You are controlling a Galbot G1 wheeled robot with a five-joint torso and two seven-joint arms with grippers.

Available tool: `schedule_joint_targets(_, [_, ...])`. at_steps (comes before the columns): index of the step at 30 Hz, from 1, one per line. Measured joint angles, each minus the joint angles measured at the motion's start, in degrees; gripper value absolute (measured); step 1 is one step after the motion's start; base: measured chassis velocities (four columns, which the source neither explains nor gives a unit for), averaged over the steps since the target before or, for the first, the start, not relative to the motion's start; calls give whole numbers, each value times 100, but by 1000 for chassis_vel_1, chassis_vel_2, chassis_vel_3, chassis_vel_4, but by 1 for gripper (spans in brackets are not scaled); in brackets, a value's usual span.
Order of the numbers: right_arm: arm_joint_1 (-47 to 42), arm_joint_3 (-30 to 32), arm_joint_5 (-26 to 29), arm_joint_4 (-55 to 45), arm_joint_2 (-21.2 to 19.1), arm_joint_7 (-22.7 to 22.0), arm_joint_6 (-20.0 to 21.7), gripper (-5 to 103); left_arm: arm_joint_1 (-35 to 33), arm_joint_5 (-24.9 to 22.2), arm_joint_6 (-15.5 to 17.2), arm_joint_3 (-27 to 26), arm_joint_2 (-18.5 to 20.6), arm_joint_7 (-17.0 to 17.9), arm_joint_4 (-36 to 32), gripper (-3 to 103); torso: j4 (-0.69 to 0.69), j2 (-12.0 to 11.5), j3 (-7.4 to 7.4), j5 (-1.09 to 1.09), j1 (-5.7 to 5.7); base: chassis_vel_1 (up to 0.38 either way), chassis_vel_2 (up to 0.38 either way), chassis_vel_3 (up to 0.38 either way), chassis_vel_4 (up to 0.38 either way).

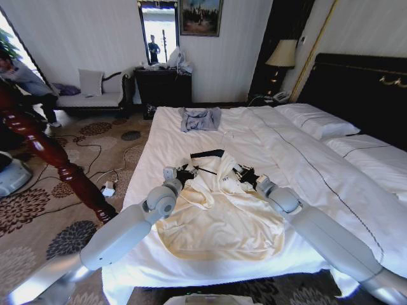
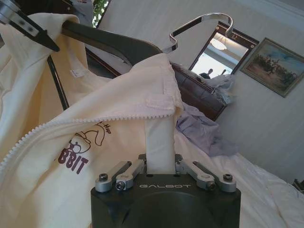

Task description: Pick up the clothes from the bed and hang them on the clothes hanger.

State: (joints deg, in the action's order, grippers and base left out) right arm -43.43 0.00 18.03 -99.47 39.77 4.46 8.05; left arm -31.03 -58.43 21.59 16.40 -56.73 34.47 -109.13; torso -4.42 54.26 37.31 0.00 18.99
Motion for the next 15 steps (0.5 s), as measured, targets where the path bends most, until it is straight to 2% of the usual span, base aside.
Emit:
schedule_joint_targets(3, [11, -37, -26, -38, 6, 8, -1, 18, 60, 6, -10, 25, -70, 0, 65, 27, 0, 0, 0, 0, 0, 0, 0, 0, 0])
schedule_joint_targets(5, [12, -38, -27, -41, 7, 9, -1, 18, 67, 4, -12, 27, -78, 0, 72, 27, 0, 0, 0, 0, 0, 0, 0, 0, 0])
schedule_joint_targets(6, [13, -41, -30, -50, 9, 10, -2, 18, 90, -9, -34, 36, -100, 7, 95, 16, -1, 0, 0, 0, 0, 0, 0, 0, 0])
schedule_joint_targets(7, [13, -41, -36, -50, 9, 12, -3, 18, 92, -21, -44, 38, -102, 11, 96, 16, -1, 0, 0, 0, 0, 0, 0, 0, 0])
schedule_joint_targets(10, [9, -41, -49, -50, 4, 15, -9, 18, 89, -31, -74, 38, -102, 20, 97, 6, 0, 0, 0, -1, 0, 0, 0, 0, 0])
schedule_joint_targets(15, [3, -44, -62, -50, -2, 20, -12, 18, 51, -81, -134, 28, -58, 24, 45, 0, 0, 0, 0, -1, 0, 0, 0, 0, 0])
